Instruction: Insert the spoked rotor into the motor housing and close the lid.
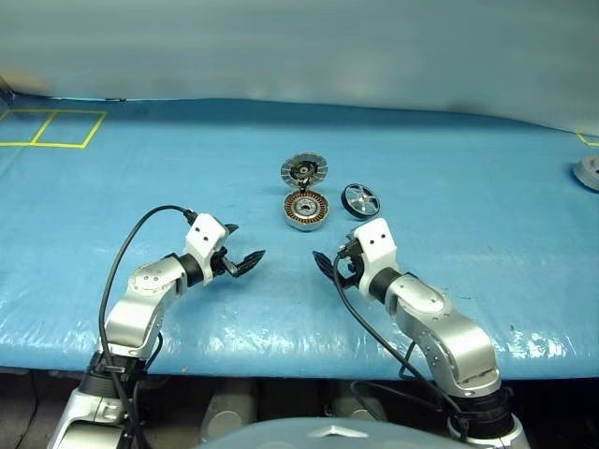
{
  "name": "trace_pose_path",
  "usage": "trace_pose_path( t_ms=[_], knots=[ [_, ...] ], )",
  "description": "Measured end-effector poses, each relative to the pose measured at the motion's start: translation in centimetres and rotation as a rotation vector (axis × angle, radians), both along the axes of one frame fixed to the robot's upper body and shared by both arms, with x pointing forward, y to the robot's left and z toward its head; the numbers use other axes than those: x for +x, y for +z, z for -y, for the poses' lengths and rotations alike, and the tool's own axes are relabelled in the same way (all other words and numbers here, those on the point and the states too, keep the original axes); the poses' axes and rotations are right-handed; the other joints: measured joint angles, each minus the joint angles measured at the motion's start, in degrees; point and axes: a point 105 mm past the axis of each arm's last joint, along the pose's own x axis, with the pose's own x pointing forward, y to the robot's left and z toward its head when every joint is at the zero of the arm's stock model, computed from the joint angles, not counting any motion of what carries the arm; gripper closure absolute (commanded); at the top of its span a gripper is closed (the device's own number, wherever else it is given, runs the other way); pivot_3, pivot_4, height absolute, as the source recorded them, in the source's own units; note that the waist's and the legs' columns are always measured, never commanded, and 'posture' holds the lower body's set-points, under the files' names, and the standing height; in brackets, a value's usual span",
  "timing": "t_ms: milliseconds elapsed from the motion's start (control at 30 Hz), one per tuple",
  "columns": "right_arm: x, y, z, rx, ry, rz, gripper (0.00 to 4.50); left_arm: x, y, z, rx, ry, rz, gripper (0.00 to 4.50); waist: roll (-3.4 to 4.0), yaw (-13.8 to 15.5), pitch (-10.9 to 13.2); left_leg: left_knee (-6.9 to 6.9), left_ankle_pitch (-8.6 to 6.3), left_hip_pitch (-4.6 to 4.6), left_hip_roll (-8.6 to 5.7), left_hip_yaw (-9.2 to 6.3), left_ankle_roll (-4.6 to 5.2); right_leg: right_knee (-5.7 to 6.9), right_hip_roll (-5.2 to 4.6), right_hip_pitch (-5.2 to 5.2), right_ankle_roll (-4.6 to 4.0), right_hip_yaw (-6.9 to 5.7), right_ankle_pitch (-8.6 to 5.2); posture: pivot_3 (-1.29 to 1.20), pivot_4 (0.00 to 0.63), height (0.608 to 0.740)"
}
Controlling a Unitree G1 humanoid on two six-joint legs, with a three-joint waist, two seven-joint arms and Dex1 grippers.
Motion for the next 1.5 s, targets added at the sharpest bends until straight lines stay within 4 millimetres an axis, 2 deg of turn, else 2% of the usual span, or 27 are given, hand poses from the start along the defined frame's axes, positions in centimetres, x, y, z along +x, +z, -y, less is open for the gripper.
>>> trace_pose_path(
  t_ms=[333, 667, 1000, 1067, 1233, 1400, 1500],
  knots=[
    [-0.4, -1.0, 1.2, -0.018, -0.055, -0.029, 0.02, 0.1, 0.1, 0.3, -0.002, -0.008, 0.015, 0.0, 0.0, -0.02, 0.0, 0.01, 0.0, 0.02, 0.0, 0.04, 0.0, 0.02, 0.0, 0.0, 0.0, 0.04, 0.0, 0.0, 0.15, 0.74],
    [-0.4, -0.9, 1.2, -0.017, -0.053, -0.026, 0.02, 0.2, 0.2, 0.6, 0.0, -0.017, 0.02, 0.0, 0.0, -0.02, 0.0, 0.01, 0.0, 0.04, 0.0, 0.06, 0.0, 0.03, 0.01, 0.0, 0.01, 0.06, 0.0, 0.0, 0.15, 0.74],
    [0.4, 0.0, 0.9, -0.039, -0.005, 0.006, 0.02, 0.1, 0.1, 0.5, 0.0, -0.011, 0.016, 0.0, 0.0, -0.06, 0.0, 0.01, 0.0, 0.05, -0.01, 0.06, 0.0, 0.03, 0.01, 0.01, 0.01, 0.07, 0.01, 0.0, 0.15, 0.74],
    [0.6, 0.3, 0.8, -0.071, 0.035, 0.014, 0.02, 0.0, -0.1, 0.5, -0.001, -0.006, 0.011, 0.0, -0.01, -0.13, 0.01, 0.01, 0.0, 0.04, -0.01, 0.08, 0.0, 0.03, 0.01, 0.0, 0.02, 0.08, 0.01, 0.0, 0.15, 0.74],
    [2.3, 1.8, 0.0, -0.311, 0.29, 0.054, 0.02, -0.1, -0.4, 0.4, -0.009, 0.008, 0.005, 0.0, -0.02, -0.53, 0.05, 0.1, 0.03, 0.1, 0.0, 0.19, 0.06, 0.05, 0.03, 0.02, 0.08, 0.12, 0.05, 0.0, 0.15, 0.74],
    [5.8, 4.6, -2.4, -0.516, 0.504, 0.123, 0.02, -0.6, -0.8, 1.0, -0.023, 0.005, 0.008, 0.0, -0.06, -0.74, 0.08, 0.07, 0.04, 0.1, 0.02, 0.18, 0.06, 0.1, 0.07, -0.01, 0.01, 0.12, 0.09, 0.0, 0.15, 0.74],
    [7.2, 4.8, -4.1, -0.623, 0.628, 0.131, 0.02, -1.3, -1.5, 1.0, -0.004, -0.004, 0.008, 0.0, -0.06, -0.82, 0.08, -0.01, 0.04, 0.07, 0.0, 0.23, 0.06, 0.06, 0.05, -0.08, 0.0, 0.19, 0.09, 0.0, 0.15, 0.74]
  ],
)
